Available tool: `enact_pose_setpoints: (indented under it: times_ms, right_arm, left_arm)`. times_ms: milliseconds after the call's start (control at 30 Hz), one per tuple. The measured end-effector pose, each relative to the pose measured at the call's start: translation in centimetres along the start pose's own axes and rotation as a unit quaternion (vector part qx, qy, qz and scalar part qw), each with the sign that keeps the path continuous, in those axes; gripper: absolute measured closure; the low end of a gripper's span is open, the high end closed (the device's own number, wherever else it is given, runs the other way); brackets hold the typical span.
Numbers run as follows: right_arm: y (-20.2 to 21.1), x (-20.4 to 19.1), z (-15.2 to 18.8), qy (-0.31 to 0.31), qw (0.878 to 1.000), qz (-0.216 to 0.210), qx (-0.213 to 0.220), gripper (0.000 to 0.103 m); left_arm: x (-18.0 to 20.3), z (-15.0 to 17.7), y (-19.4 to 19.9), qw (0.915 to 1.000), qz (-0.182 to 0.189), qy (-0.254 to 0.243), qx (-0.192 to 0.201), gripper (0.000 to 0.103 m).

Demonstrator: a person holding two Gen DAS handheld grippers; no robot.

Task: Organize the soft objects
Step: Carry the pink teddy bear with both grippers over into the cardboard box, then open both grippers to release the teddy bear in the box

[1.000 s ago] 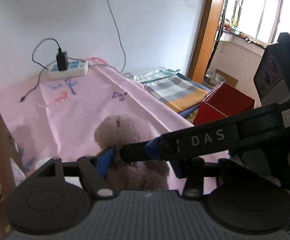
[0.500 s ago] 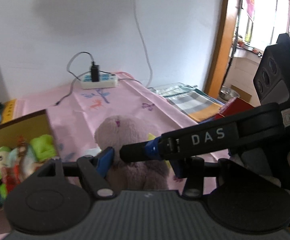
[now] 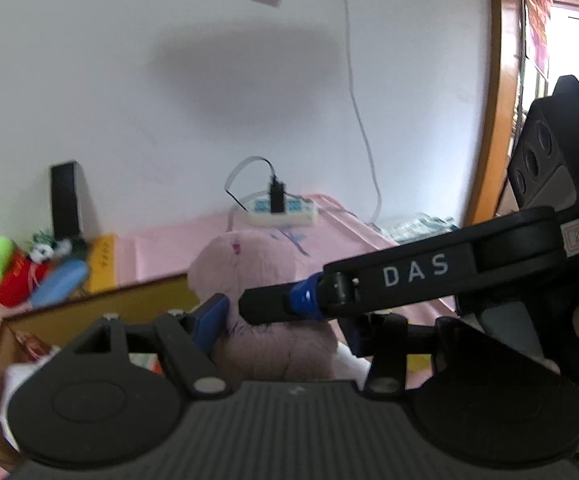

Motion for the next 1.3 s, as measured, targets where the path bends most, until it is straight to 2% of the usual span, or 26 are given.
enact_pose_setpoints:
  times_ms: [233,367,533,567,700,867,1000,1233,1300]
  right_arm:
    - [-3.4,-2.0,-2.2,0.035,0.999,-0.011,0.019,0.085]
    - [-5.8,-2.3,-2.9,0.037,0.999,-0.019,0.017,0.085]
    - [-8.9,-1.6,-2.5,0.042,0.999,0.002,-0.006,0.085]
    - [-9.4,-1.4,-2.3,0.042,0.999,0.007,-0.013,0.085]
    - [-10.9,-0.1,-2.0,0.04,0.999,0.011,-0.032,0.085]
    - [-12.8,1.4,-1.1,0.043,0.996,0.043,-0.059,0.086]
    - [-13.0,1.7,-0.2,0.046,0.995,0.051,-0.067,0.086]
    - [-12.8,2.1,0.4,0.037,0.994,0.081,-0.069,0.085]
    - [-12.5,2.2,0.6,0.036,0.993,0.092,-0.068,0.085]
  left_arm:
    - [-4.0,-1.6,-0.5,0.9993,-0.022,0.013,0.028,0.055]
    - [-6.2,-1.6,-1.2,0.9989,-0.036,0.014,0.028,0.055]
    - [-8.4,-0.2,-3.4,0.9989,-0.036,0.028,-0.007,0.056]
    - [-8.7,0.2,-4.0,0.9989,-0.033,0.031,-0.014,0.06]
    - [-9.3,1.3,-5.8,0.9982,-0.03,0.04,-0.034,0.06]
    - [-10.4,3.0,-8.6,0.9947,-0.005,0.064,-0.08,0.06]
    - [-10.4,3.8,-8.9,0.9938,0.006,0.062,-0.092,0.06]
    - [-10.3,4.6,-9.5,0.9907,0.007,0.065,-0.119,0.047]
    - [-10.1,4.9,-9.8,0.9892,0.01,0.065,-0.131,0.047]
Point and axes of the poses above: each gripper's, at about its wrist camera, not at the fingertips, and y roughly against the way its jaws point, x to its right, z to its underside, the point moved 1 cm from there along -y, roughly the way its jaws point, and after that the axes turned 6 degrees about -z, right-handed, at the moved point
